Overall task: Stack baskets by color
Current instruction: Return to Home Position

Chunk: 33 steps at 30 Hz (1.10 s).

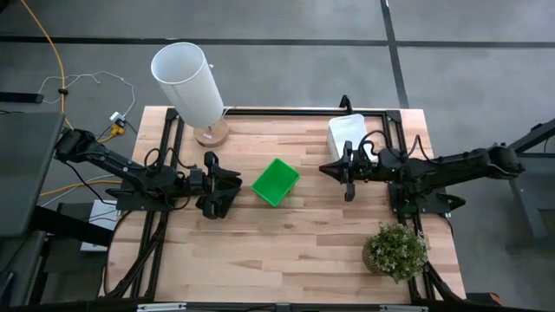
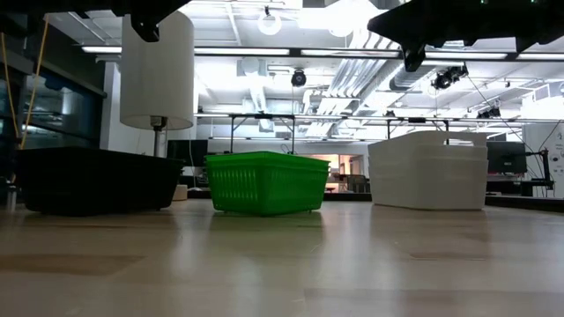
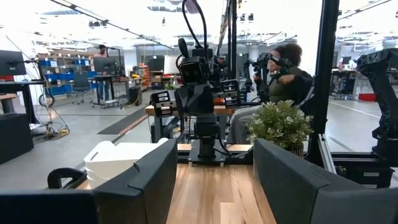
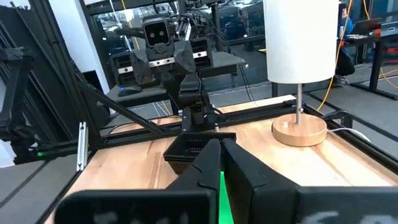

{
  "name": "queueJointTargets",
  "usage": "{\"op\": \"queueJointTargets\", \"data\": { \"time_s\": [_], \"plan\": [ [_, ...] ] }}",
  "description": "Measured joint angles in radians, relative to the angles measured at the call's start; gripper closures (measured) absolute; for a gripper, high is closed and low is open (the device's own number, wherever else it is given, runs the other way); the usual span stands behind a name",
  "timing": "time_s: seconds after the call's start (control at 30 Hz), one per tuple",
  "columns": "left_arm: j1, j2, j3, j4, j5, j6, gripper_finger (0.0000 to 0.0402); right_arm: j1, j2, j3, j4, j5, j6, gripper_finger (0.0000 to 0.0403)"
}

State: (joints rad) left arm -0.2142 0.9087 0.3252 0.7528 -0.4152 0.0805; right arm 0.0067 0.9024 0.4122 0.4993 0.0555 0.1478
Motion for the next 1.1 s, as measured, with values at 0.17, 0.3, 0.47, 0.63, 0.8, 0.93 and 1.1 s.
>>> {"op": "queueJointTargets", "data": {
  "time_s": [0.17, 0.3, 0.47, 0.63, 0.8, 0.93, 1.1],
  "plan": [
    [0.0, 0.0, 0.0, -0.003, -0.001, 0.001, 0.02, 0.0, 0.0, 0.0, -0.003, 0.0, -0.012, 0.0399],
    [0.015, -0.009, 0.0, -0.014, -0.012, 0.001, 0.0226, 0.0, 0.0, 0.0, -0.004, 0.0, -0.014, 0.0401],
    [0.068, -0.082, 0.0, -0.11, 0.079, -0.012, 0.0351, 0.0, 0.0, 0.0, -0.026, -0.001, 0.005, 0.0402],
    [0.14, -0.198, 0.0, -0.247, 0.141, -0.071, 0.0395, 0.0, 0.0, 0.0, -0.032, -0.002, 0.002, 0.0402],
    [0.19, -0.298, -0.001, -0.383, 0.162, -0.104, 0.0401, 0.0, 0.0, 0.0, -0.032, -0.002, 0.002, 0.0403],
    [0.196, -0.355, -0.056, -0.406, 0.162, -0.115, 0.0401, 0.0, 0.0, 0.0, -0.032, -0.003, 0.008, 0.0403],
    [0.196, -0.434, -0.203, -0.294, 0.16, -0.139, 0.0401, 0.0, 0.0, 0.0, -0.044, -0.003, 0.009, 0.0403]
  ]
}}
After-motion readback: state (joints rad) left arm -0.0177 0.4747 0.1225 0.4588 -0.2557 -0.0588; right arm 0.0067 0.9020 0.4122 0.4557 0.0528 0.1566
